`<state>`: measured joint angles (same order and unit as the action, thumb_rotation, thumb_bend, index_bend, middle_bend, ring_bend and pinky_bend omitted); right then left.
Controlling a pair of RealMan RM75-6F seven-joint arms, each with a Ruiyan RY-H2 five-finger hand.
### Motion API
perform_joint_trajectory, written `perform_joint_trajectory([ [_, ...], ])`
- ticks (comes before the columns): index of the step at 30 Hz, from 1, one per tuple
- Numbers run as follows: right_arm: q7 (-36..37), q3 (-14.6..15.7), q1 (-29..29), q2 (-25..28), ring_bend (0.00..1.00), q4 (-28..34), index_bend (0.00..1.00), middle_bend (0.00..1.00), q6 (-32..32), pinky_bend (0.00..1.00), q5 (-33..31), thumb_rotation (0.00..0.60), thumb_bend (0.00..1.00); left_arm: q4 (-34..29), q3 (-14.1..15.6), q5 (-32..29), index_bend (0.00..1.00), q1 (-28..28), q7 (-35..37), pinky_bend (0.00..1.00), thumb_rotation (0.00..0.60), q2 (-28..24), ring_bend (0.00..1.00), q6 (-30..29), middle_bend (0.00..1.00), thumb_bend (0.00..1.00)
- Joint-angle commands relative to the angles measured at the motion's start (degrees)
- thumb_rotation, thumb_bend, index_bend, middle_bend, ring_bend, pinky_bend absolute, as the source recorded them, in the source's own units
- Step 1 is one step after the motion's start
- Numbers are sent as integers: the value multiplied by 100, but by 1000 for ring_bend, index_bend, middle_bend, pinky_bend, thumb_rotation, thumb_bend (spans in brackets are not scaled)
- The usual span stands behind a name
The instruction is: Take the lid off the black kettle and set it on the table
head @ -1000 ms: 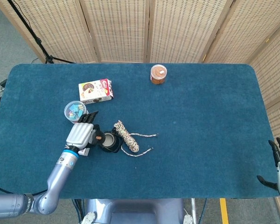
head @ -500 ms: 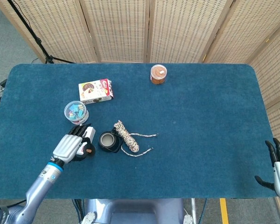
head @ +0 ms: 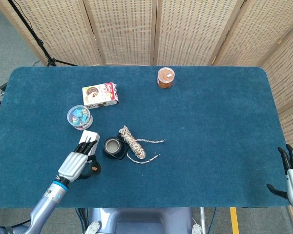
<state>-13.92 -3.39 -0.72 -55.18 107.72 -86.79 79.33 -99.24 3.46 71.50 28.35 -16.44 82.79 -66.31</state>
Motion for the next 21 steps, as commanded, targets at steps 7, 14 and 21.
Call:
perform_joint_trajectory([
  [7,17,4,-1,10,0,6,0,0,2,0,5,600,0,72,-164,-54,611,15,-313,0,600,219,0,90,0,350],
  [14,32,1,-2,17,0,7,0,0,-1,0,1,600,0,22,-249,-146,562,6,-542,0,600,305,0,108,0,347],
  [21,42,4,-3,21,0,7,0,0,-4,0,9,600,0,-18,-293,-188,517,-10,-609,0,600,278,0,136,0,311],
])
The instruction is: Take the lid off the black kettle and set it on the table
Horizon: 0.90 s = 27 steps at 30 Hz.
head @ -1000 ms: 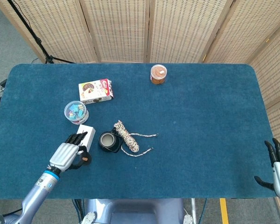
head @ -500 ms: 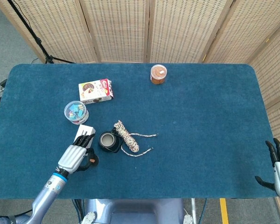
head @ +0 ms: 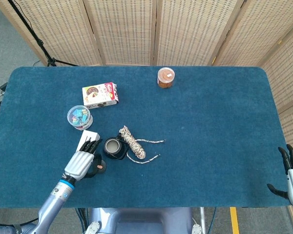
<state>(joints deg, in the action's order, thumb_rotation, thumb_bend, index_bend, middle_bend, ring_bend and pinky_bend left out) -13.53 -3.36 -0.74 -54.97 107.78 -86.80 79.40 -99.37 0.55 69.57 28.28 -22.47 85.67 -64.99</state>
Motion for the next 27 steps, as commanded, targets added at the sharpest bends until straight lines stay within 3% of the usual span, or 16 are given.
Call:
perform_joint_trajectory([
  [1,7,-1,-5,2,0,2,0,0,-11,0,4,600,0,-10,-4,10,510,-7,-10,0,600,-28,0,8,0,296],
  [7,-3,5,-5,-3,0,2,0,0,-11,0,15,600,0,-94,-16,98,500,-46,98,0,600,-143,0,1,0,278],
  [15,-22,10,-2,-15,0,11,0,0,-14,0,33,600,0,-465,-91,596,489,-213,462,0,600,-676,0,-398,0,277],
  [27,-39,29,-18,-23,0,35,0,0,-53,0,93,600,0,-34,116,1452,164,-829,1250,0,600,-1624,0,-1336,0,236],
])
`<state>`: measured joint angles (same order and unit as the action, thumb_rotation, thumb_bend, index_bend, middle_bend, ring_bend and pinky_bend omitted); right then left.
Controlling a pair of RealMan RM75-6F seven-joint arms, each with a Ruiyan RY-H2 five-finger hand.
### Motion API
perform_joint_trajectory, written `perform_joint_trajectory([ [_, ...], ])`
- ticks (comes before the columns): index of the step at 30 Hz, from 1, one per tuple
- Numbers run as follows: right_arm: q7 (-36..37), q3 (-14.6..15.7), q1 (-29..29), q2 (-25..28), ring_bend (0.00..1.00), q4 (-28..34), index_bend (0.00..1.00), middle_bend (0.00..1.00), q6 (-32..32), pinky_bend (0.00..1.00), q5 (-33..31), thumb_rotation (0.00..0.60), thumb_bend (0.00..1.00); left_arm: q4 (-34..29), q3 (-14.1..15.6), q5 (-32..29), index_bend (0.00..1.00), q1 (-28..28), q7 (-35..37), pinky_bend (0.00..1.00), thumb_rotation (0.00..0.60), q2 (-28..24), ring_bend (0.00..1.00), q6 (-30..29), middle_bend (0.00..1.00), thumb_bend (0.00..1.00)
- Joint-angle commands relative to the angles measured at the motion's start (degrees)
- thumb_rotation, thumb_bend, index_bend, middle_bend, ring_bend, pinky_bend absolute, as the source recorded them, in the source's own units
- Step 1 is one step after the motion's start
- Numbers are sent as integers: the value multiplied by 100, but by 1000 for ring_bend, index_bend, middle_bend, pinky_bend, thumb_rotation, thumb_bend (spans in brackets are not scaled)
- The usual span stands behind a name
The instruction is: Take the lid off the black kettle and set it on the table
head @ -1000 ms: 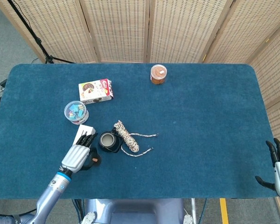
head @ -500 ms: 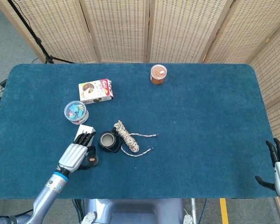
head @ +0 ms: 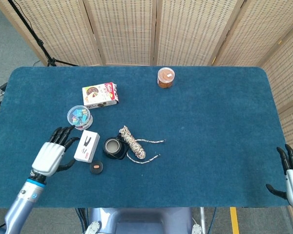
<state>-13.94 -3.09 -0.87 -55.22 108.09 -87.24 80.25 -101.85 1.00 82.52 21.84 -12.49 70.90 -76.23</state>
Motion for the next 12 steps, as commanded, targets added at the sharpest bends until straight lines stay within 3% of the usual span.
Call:
perform_joint_trajectory([
  [1,4,4,-10,4,0,9,0,0,-20,0,17,600,0,343,93,212,156,-273,384,0,600,-195,0,-324,0,235],
  [7,7,13,-34,9,0,16,0,0,-63,0,52,600,0,829,154,142,2,-790,960,0,600,-326,0,-834,0,193],
  [12,-28,35,-48,-4,0,19,0,0,-81,0,95,600,0,990,170,199,0,-925,1205,0,600,-390,0,-848,0,193],
])
